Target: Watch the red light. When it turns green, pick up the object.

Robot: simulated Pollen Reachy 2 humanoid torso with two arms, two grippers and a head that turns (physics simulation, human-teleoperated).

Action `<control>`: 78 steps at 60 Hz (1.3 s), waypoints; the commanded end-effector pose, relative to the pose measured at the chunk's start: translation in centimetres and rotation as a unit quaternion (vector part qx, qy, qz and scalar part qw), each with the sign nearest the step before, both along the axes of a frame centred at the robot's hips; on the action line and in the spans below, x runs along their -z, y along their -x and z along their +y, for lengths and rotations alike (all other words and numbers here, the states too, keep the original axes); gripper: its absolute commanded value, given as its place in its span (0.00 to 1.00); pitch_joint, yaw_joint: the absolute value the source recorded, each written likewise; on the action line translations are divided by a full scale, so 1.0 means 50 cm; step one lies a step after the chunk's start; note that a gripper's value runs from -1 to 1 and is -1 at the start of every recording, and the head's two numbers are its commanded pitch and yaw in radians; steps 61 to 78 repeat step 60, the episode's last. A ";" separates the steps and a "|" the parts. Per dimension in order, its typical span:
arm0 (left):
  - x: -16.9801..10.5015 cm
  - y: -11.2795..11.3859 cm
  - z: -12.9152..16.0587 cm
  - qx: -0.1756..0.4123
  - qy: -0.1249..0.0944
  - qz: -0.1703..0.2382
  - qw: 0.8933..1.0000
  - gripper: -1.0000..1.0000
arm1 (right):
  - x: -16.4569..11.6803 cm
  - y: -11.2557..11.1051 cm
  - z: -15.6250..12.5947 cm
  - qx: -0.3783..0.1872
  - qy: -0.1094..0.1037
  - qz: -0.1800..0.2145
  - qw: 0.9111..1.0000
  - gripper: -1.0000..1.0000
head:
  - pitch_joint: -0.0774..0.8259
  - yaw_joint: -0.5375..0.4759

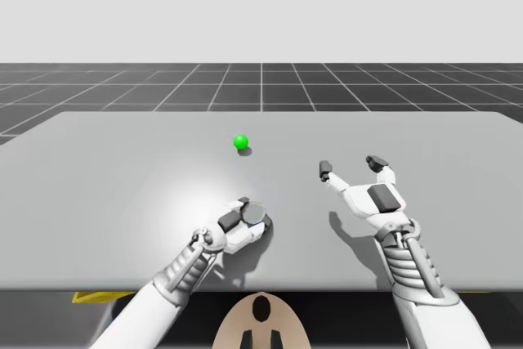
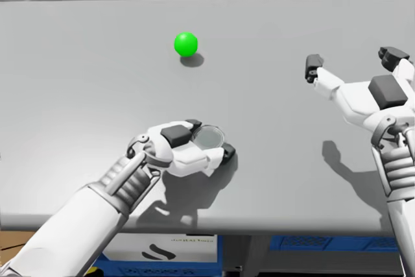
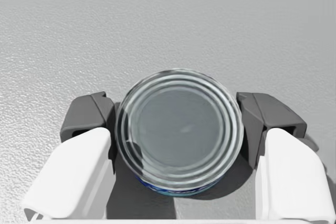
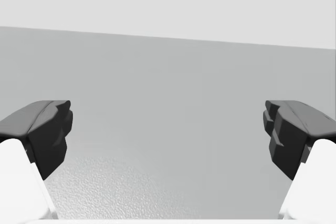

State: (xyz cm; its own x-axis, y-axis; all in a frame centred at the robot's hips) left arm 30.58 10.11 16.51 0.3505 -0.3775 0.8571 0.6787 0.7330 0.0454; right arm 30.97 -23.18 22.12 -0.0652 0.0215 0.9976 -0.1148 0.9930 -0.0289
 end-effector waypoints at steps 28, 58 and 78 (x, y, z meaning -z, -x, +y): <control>-0.020 0.015 -0.015 0.003 0.024 0.021 0.999 1.00 | 0.001 0.003 0.002 -0.007 -0.008 -0.004 1.000 0.00 | 0.45 0.57; -0.392 0.032 0.032 0.000 0.129 -0.147 0.981 1.00 | 0.008 0.003 0.001 -0.022 -0.013 -0.014 1.000 0.00 | 0.41 0.56; -0.422 0.045 0.033 0.001 0.134 -0.168 0.977 1.00 | 0.009 0.003 0.001 -0.021 -0.012 -0.017 1.000 0.00 | 0.41 0.56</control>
